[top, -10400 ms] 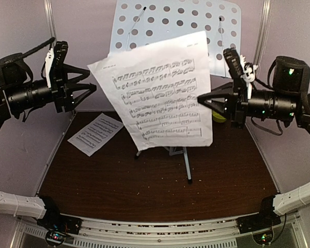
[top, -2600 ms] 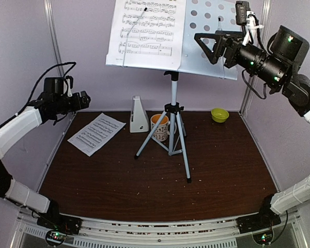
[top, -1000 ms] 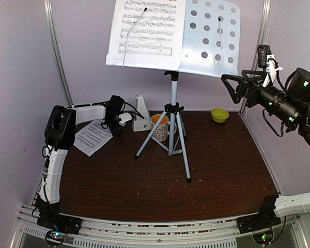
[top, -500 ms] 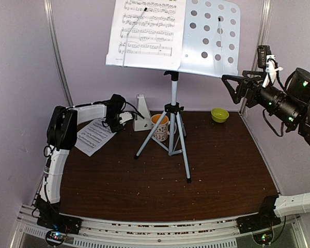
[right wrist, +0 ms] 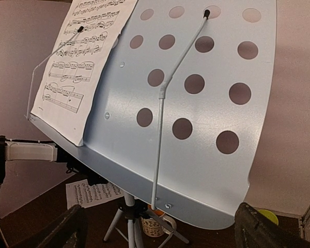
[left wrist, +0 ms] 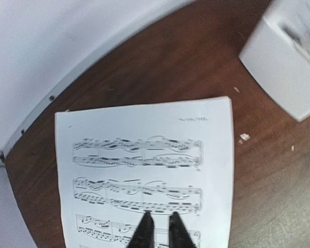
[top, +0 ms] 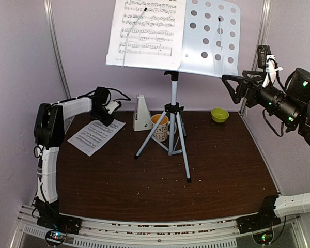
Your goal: Set up the instrument practice props
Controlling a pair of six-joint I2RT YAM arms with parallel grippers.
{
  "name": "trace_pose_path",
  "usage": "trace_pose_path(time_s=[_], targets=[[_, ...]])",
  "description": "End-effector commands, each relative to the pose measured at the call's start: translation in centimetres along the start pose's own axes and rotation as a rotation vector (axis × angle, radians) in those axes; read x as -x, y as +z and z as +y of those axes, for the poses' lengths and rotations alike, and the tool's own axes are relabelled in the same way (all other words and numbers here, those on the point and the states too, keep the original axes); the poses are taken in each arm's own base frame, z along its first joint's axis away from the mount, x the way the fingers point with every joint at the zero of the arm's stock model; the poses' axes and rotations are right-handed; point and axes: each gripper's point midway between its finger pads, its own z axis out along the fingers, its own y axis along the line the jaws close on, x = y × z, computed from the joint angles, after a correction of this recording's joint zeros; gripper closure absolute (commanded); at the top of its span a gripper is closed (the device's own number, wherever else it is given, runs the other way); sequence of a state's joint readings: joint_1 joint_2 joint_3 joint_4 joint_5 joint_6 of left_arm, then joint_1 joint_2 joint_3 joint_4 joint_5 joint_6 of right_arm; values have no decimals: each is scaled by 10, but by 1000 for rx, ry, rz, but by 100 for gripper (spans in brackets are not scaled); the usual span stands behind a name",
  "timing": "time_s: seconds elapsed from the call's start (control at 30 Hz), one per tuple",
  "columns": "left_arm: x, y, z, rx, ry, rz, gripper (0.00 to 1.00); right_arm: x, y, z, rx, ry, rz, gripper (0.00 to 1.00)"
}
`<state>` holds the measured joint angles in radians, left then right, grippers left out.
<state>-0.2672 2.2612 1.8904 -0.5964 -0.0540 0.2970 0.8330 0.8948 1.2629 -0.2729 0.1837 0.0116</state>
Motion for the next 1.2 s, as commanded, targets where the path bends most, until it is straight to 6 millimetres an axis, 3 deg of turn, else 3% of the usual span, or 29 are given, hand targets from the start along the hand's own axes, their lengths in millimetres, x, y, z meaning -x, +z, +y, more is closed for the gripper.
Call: trace_pose_path(time_s=[0.0, 0.13, 0.17, 0.23, 0.3, 0.47, 0.67, 0.83, 1.03, 1.17], targets=[[9, -34, 88, -123, -543, -209, 78, 3, -4, -3, -2, 22, -17, 0], [-11, -35, 127, -178, -806, -283, 51, 5, -8, -4, -3, 29, -21, 0], [-17, -34, 136, -166, -854, -292, 38, 5, -8, -4, -3, 31, -22, 0], [-27, -33, 150, -129, -918, -283, 25, 5, -9, -4, -2, 32, -21, 0], [-42, -28, 164, -67, -987, -256, 4, 5, -9, -4, -2, 34, -21, 0], [-76, -2, 170, -5, -1112, -137, 2, 6, -8, -4, -3, 43, -24, 0], [-104, 26, 148, -38, -1243, -39, 2, 10, -10, -5, -6, 50, -31, 0], [-131, 38, 127, -35, -1360, 64, 2, 14, -12, -6, -10, 60, -41, 0], [-131, 30, 112, -22, -1393, 111, 2, 19, -14, -8, -15, 70, -52, 0], [-128, 29, 84, -34, -1365, 176, 2, 21, -16, -10, -21, 70, -57, 0]])
